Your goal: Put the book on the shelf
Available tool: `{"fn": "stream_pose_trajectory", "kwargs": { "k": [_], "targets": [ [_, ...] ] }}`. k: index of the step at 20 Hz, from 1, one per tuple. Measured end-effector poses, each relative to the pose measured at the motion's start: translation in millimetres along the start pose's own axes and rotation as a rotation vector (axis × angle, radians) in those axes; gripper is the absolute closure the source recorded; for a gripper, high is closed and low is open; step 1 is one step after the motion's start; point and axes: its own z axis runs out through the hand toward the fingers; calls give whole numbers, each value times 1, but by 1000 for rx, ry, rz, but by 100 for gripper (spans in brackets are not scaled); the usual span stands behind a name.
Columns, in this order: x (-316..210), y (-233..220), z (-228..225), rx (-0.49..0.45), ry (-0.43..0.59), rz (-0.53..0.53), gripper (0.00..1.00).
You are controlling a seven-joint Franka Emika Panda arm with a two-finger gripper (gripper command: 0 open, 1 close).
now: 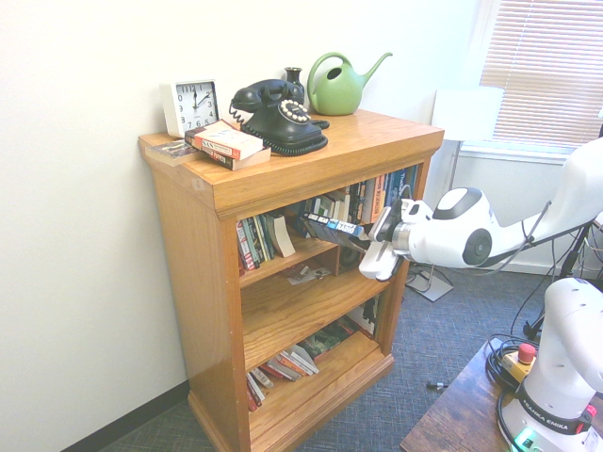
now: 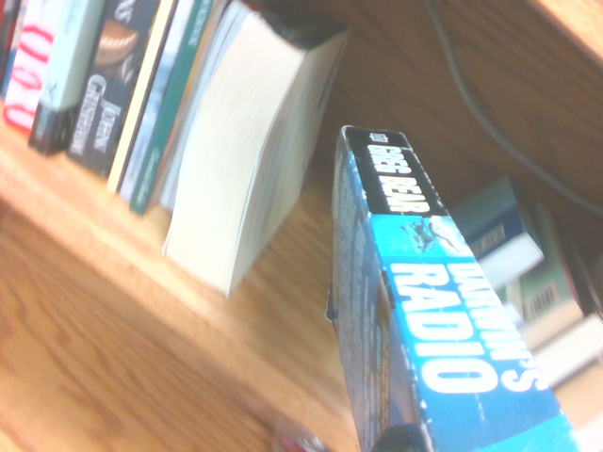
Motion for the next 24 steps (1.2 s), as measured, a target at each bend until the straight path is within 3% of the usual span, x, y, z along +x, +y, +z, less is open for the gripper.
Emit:
{"fn": "stream_pose_trajectory", "kwargs": {
  "k": [12, 24],
  "targets": [
    [4, -1, 60, 106, -40, 188, 100],
    [3, -16, 100, 138, -54, 211, 100]
  ]
}}
